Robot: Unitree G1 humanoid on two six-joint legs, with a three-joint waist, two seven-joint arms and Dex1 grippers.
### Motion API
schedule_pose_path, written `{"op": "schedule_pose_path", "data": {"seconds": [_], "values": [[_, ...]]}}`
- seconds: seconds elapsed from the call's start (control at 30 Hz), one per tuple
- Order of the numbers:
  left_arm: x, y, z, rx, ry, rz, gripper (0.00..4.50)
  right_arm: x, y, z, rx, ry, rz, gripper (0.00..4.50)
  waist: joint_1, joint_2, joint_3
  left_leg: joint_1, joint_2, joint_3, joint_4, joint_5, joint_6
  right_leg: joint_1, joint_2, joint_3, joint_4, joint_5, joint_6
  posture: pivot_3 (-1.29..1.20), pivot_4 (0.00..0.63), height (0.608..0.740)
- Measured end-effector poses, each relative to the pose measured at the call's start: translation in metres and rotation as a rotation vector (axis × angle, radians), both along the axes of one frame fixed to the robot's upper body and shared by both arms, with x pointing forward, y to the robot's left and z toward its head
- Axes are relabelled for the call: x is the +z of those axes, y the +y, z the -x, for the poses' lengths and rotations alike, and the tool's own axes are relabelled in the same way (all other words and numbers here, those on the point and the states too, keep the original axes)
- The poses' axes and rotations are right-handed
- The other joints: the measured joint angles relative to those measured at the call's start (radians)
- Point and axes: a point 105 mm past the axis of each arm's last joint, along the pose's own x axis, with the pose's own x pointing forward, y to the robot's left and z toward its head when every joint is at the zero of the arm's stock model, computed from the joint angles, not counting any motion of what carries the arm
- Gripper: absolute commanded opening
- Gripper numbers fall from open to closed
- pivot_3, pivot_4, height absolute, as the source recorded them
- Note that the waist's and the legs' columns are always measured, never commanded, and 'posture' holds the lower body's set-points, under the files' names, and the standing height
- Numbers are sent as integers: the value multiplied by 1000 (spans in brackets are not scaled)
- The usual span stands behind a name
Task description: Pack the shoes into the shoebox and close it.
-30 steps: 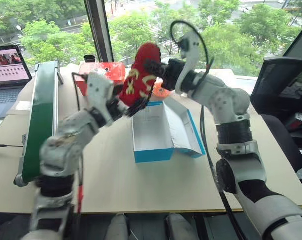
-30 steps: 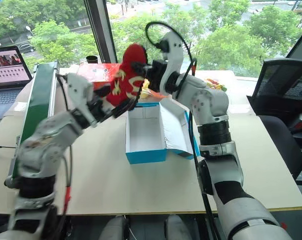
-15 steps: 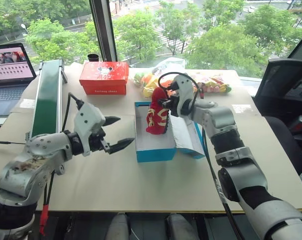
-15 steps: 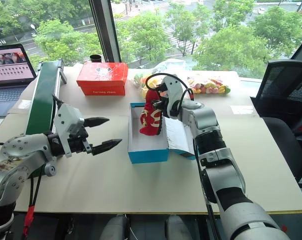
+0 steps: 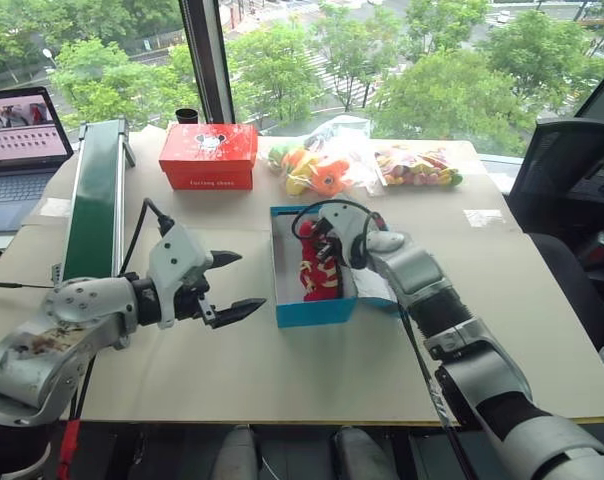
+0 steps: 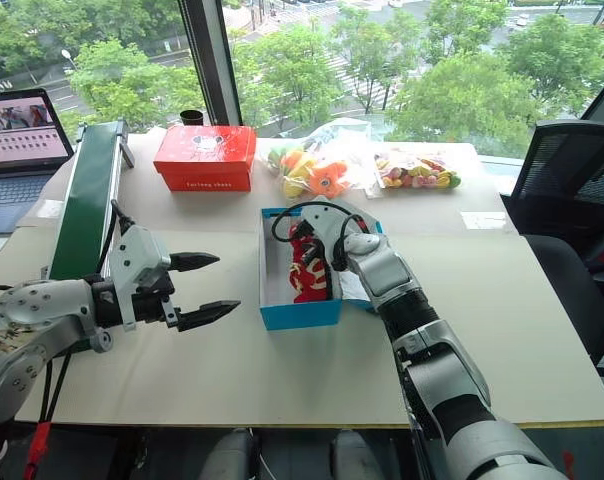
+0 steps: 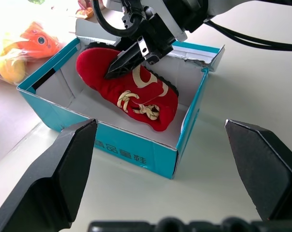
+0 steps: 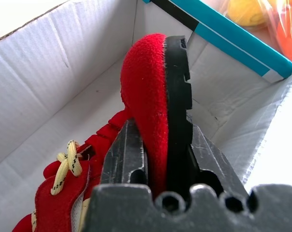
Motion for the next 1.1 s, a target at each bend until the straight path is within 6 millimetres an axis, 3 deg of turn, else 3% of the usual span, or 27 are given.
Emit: {"op": "schedule_pose_path", "data": {"seconds": [0.1,0.37,0.47,0.57,0.67,0.8,0.93,1.1], "values": [[-1,1,0,3,2,-7,4500,13,4,-4,1,-74,1,4393,-1,0,0,0,0,0,0,0,0,0,0,0,0,0,0,0,150,739],[3,9,-7,66,-22,12,4500,46,10,-7,17,-196,-55,4453,0,0,0,0,0,0,0,0,0,0,0,0,0,0,0,0,150,739],[3,32,-24,209,-58,16,4500,63,17,-1,80,-185,-183,4453,0,0,0,0,0,0,0,0,0,0,0,0,1,0,0,0,150,739],[0,85,-49,508,-110,20,4500,96,22,19,239,-151,-396,4453,-1,0,0,0,1,0,0,0,0,0,0,0,1,0,0,0,150,739],[-5,128,-58,754,-140,39,4500,113,17,35,354,-128,-470,4453,2,0,0,0,1,0,1,0,0,1,0,-1,1,0,0,0,150,739],[-9,166,-58,1010,-195,112,4500,103,4,45,419,-69,-471,4453,10,-1,0,0,1,0,1,0,0,1,0,-1,1,0,0,0,150,739],[-15,182,-54,1149,-251,189,4500,80,0,56,473,26,-506,4453,9,-1,0,0,0,0,1,0,0,1,0,-1,2,0,0,0,150,739],[-32,205,-45,1297,-258,259,4500,68,3,62,479,33,-478,4453,-1,-1,0,1,1,0,1,0,0,0,0,0,4,0,-1,0,150,739]]}}
